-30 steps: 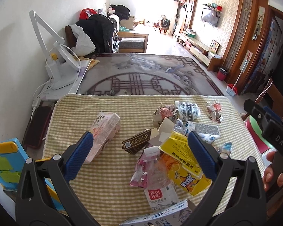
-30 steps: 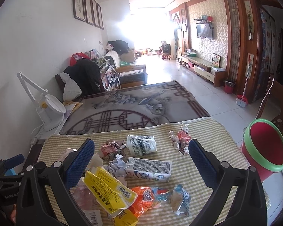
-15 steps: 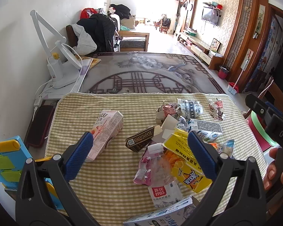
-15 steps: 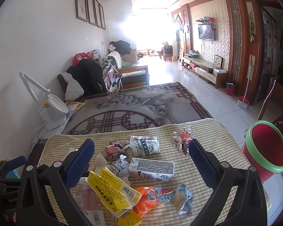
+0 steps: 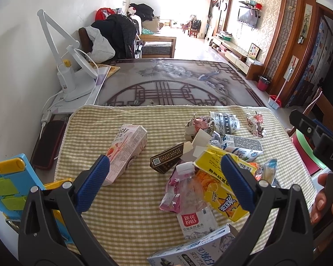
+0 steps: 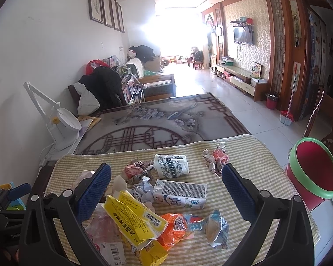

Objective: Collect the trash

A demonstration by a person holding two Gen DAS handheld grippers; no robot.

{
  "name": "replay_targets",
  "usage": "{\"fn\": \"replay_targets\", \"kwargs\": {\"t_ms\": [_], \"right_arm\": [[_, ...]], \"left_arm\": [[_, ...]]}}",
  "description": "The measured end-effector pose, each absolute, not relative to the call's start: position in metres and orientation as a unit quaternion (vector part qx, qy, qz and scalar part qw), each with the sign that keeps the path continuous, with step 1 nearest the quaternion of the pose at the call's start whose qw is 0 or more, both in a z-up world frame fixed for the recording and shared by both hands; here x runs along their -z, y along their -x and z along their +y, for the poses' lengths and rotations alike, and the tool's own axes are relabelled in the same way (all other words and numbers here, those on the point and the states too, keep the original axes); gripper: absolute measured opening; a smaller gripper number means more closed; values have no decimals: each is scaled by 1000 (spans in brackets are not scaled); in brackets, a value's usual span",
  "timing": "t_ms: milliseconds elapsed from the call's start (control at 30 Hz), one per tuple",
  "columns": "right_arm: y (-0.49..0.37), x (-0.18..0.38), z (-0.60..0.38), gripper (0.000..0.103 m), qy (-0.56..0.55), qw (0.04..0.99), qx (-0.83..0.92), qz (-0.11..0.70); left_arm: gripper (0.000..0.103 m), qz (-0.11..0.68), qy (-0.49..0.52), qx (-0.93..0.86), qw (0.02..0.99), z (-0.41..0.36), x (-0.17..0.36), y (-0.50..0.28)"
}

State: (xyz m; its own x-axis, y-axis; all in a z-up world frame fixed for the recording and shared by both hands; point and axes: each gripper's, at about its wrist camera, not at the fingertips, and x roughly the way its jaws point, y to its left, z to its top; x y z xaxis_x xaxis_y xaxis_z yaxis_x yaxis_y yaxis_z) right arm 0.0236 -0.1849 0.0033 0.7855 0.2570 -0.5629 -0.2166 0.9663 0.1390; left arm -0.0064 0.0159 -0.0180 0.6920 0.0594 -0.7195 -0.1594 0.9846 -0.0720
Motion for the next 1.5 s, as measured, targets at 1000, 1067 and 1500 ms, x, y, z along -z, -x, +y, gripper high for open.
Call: {"fn": "replay_targets", "kwargs": {"t_ms": [1000,1067,1500], "right_arm": [[-17,-6,-189,96,-36,947,-122,297],[-17,-6,-189,96,-35,947,-121,296],[-22,13,-195,96,-26,932,-113,343]], "left_arm": [[98,379,64,-60,921,18,13,15],[98,379,59,-57,922,19,12,16],[98,439,-145,138,876,-30,85,91]]}}
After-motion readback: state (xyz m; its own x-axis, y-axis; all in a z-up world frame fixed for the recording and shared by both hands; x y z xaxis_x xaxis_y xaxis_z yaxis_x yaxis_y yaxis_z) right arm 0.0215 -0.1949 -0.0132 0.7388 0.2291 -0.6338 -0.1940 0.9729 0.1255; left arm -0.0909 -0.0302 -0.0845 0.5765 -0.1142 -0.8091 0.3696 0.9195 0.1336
